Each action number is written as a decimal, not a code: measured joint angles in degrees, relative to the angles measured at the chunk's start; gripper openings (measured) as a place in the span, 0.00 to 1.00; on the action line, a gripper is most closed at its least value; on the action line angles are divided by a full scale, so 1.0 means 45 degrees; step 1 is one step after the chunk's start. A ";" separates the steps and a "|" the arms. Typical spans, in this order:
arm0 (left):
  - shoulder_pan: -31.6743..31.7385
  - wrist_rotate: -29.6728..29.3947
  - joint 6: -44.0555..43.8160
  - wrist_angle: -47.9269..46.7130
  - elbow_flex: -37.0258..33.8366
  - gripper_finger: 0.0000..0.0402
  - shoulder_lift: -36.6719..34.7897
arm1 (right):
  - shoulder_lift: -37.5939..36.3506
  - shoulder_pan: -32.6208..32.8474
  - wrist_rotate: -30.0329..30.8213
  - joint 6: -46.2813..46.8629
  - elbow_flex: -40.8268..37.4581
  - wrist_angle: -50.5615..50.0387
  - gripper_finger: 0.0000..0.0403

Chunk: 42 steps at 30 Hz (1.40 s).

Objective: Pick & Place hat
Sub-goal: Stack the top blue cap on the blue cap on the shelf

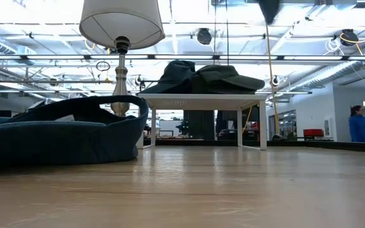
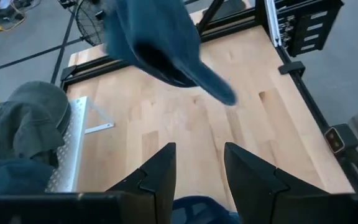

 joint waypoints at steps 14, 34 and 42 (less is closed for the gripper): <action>0.0909 0.0089 -0.3577 0.0888 0.0000 0.38 0.0000 | 0.1653 0.0076 0.0714 -0.3279 0.3806 -0.0027 0.06; 0.1526 0.1005 -0.3161 0.4098 0.0005 0.73 0.0755 | 0.2131 -0.0415 0.1480 -0.4371 0.3927 0.1769 0.06; 0.1919 0.0994 -0.2171 0.5429 0.0005 0.69 0.1373 | 0.2590 -0.0876 0.1398 -0.4380 0.3927 0.2177 0.06</action>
